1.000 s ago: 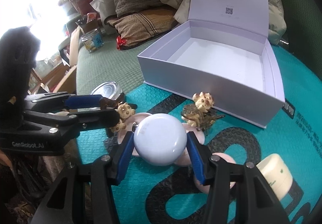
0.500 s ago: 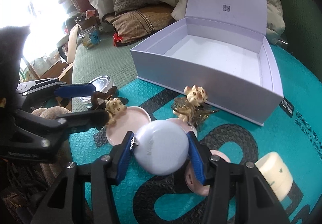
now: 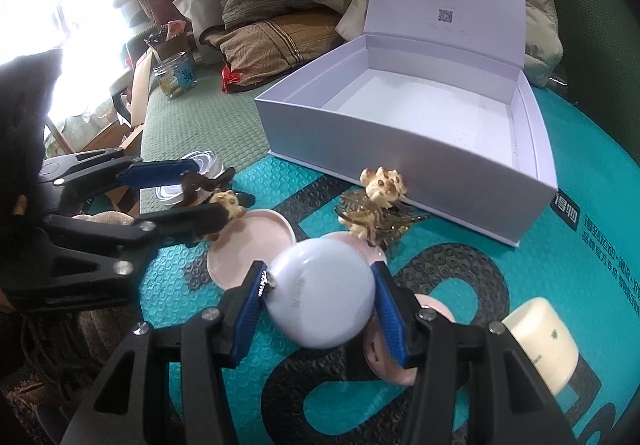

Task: Organize objects
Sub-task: 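Lift the brown claw clip with the left tool while the right tool lifts the white ball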

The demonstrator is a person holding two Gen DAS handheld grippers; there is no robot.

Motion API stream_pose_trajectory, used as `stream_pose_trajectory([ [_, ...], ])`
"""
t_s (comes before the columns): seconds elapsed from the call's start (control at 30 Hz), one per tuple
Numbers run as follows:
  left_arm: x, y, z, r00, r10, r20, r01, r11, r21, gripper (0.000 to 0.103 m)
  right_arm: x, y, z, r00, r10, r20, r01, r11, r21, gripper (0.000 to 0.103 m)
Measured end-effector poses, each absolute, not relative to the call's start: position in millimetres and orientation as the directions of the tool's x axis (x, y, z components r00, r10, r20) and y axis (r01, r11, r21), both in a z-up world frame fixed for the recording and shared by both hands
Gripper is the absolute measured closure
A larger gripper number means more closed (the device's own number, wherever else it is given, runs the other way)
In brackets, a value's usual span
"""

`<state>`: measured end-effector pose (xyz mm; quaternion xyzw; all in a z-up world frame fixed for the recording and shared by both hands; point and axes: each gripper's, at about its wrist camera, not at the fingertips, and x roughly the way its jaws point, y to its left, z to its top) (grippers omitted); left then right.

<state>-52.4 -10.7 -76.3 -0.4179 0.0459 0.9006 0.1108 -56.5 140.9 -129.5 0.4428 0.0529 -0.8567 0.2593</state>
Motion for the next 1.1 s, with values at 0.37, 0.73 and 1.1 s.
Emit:
stream_pose_trajectory([
  [0.37, -42, -9, -63, -0.619, 0.188, -0.763, -0.242, -0.969, -0.043, 0.054, -52, 138, -116, -0.492, -0.385, -0.781, 0.502, -0.858, 0.107, 0.05],
  [0.73, -33, -13, -47, -0.629, 0.16, -0.761, -0.221, -0.975, -0.021, 0.054, -43, 126, -91, -0.503, -0.416, -0.757, 0.539, -0.836, 0.101, 0.05],
  [1.1, -24, -15, -27, -0.65, 0.164, -0.742, -0.227, -0.974, -0.016, 0.054, -39, 117, -67, -0.521, -0.418, -0.744, 0.566, -0.822, 0.065, 0.05],
])
